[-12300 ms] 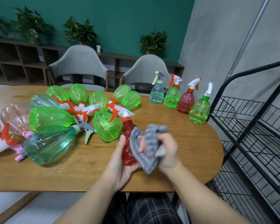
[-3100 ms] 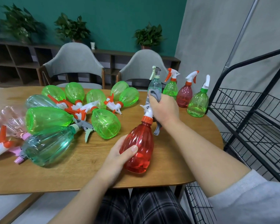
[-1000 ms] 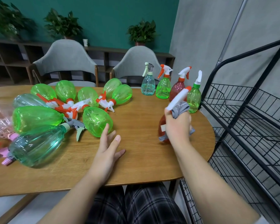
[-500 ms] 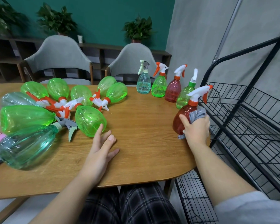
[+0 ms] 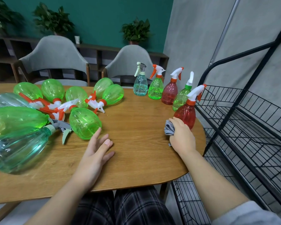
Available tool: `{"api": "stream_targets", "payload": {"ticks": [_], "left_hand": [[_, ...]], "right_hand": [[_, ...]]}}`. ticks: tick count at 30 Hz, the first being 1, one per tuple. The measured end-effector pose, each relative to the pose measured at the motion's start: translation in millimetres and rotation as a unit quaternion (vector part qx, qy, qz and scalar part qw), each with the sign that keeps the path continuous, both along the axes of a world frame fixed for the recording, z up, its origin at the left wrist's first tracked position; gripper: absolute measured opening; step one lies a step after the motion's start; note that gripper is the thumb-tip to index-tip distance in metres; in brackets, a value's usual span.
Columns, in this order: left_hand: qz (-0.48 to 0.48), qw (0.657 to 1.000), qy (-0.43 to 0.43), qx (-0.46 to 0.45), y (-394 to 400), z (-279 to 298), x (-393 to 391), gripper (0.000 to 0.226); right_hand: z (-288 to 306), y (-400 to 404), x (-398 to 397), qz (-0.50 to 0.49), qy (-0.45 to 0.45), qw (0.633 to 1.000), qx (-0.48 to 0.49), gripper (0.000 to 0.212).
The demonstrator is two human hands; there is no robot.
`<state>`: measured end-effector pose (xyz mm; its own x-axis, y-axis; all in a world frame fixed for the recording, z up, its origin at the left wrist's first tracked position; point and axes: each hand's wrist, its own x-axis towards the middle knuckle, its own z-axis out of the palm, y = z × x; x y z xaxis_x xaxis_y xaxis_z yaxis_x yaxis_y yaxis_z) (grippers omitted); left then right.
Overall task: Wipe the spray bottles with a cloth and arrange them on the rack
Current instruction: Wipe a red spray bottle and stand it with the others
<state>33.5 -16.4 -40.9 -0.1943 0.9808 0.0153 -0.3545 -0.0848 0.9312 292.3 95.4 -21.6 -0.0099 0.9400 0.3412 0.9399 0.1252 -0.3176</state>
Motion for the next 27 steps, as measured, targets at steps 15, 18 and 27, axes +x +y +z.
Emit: {"api": "stream_targets", "payload": {"ticks": [15, 18, 27], "left_hand": [[-0.005, 1.000, 0.005, 0.003, 0, -2, -1, 0.073], [-0.006, 1.000, 0.002, 0.003, 1, -3, -2, 0.071], [-0.020, 1.000, 0.012, -0.005, 0, -5, -4, 0.048]], "right_hand": [[15, 39, 30, -0.056, 0.005, 0.998, -0.038, 0.028], [14, 44, 37, -0.062, 0.012, 0.997, -0.037, 0.025], [11, 51, 53, -0.078, 0.079, 0.993, -0.040, 0.014]]}}
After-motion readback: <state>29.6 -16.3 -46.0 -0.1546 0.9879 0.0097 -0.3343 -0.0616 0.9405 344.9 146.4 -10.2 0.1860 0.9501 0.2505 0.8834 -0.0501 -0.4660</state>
